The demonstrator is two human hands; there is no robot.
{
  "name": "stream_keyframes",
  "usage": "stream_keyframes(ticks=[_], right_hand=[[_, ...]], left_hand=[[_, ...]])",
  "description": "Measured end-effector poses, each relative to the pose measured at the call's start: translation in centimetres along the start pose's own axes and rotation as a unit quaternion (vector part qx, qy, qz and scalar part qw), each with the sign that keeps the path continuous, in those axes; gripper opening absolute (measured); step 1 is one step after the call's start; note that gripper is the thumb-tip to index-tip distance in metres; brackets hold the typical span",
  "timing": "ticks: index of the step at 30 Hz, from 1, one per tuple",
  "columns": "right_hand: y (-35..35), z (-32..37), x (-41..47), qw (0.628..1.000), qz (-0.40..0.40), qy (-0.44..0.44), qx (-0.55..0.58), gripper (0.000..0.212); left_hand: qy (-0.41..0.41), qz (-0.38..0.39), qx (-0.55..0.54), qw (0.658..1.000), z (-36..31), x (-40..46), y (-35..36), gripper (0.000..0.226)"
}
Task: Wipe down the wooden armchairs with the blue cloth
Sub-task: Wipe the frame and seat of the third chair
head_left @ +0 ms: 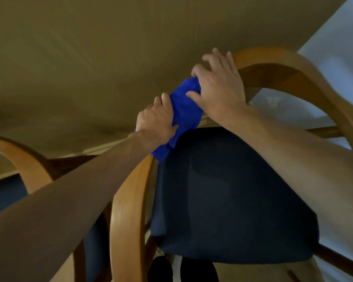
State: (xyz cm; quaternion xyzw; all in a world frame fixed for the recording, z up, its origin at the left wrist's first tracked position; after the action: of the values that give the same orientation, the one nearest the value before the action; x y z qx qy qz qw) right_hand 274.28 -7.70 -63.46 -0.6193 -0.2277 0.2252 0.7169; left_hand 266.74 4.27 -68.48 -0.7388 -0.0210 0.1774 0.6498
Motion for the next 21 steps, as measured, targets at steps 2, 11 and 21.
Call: stream_keyframes(ticks=[2, 11, 21], right_hand=[[-1.5, -2.7, 0.1, 1.000, 0.001, -0.025, 0.008, 0.048], [-6.3, -22.0, -7.2, 0.977, 0.033, 0.184, 0.102, 0.050], [-5.0, -24.3, -9.4, 0.968, 0.035, 0.160, 0.189, 0.083]], left_hand=[[0.024, -0.014, 0.000, 1.000, -1.6, 1.7, -0.1, 0.060], [0.130, -0.022, -0.114, 0.985, -8.9, 6.6, -2.8, 0.066], [0.394, -0.060, 0.164, 0.902, -28.9, 9.3, -4.6, 0.059]])
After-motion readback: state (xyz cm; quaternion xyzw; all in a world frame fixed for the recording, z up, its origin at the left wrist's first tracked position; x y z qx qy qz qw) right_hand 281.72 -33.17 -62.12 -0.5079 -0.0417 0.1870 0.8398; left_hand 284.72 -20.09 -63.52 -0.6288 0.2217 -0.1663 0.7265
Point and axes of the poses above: each hand's wrist, its own x-axis towards the middle knuckle, its own y-axis out of the palm, z = x × y, the point moved 5 cm from there along x, towards the middle knuckle, and after that the axes turned 3 degrees about -y, right-handed, at the moved point
